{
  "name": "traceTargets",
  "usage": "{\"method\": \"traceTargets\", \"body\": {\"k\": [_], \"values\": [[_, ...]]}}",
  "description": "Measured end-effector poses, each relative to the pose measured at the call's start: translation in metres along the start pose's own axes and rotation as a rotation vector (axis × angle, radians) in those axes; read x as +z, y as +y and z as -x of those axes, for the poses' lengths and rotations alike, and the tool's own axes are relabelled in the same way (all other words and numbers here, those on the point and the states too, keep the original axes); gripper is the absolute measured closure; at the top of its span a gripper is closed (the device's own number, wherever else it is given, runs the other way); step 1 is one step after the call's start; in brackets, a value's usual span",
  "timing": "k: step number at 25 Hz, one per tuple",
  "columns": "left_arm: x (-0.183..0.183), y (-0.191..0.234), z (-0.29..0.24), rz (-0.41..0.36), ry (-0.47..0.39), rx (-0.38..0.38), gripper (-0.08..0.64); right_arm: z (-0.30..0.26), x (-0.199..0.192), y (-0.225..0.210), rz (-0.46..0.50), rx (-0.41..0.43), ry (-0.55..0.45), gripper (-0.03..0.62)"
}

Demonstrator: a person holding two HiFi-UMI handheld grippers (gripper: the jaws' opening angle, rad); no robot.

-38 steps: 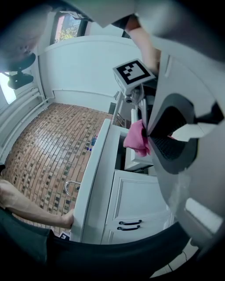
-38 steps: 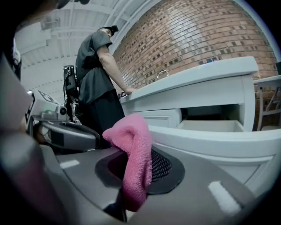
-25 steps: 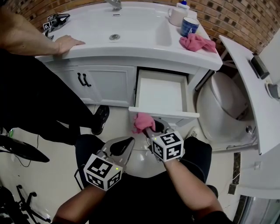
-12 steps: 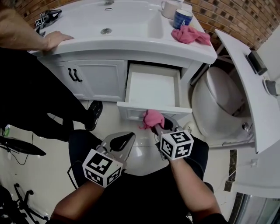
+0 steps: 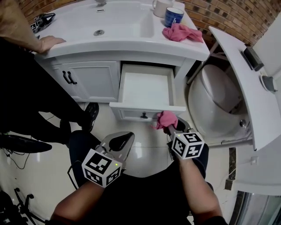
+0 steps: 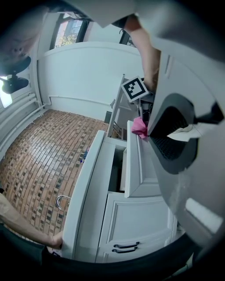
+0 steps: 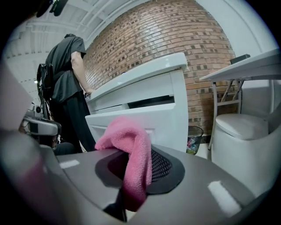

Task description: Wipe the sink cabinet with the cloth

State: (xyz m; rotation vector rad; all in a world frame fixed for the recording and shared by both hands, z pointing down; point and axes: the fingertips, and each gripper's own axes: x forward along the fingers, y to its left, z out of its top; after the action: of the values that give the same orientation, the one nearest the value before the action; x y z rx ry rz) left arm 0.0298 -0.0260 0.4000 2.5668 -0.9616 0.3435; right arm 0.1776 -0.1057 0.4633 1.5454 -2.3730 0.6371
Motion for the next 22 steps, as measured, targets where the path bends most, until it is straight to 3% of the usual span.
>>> {"method": "traceTargets", "body": {"k": [14, 17, 22], "values": [[0.002, -0.008, -0.005, -0.017, 0.008, -0.018, 0.554, 0.025, -0.005, -0.035, -0.052, -0.086, -0.001, 0.512], [0.000, -0.007, -0.004, -0.024, 0.012, -0.016, 0.554, 0.020, -0.011, -0.005, -0.035, -0.027, 0.008, 0.512], [-0.007, -0.002, 0.001, 0.004, 0.016, 0.000, 0.554, -0.017, -0.046, 0.077, 0.059, 0.155, 0.119, 0.512]]}}
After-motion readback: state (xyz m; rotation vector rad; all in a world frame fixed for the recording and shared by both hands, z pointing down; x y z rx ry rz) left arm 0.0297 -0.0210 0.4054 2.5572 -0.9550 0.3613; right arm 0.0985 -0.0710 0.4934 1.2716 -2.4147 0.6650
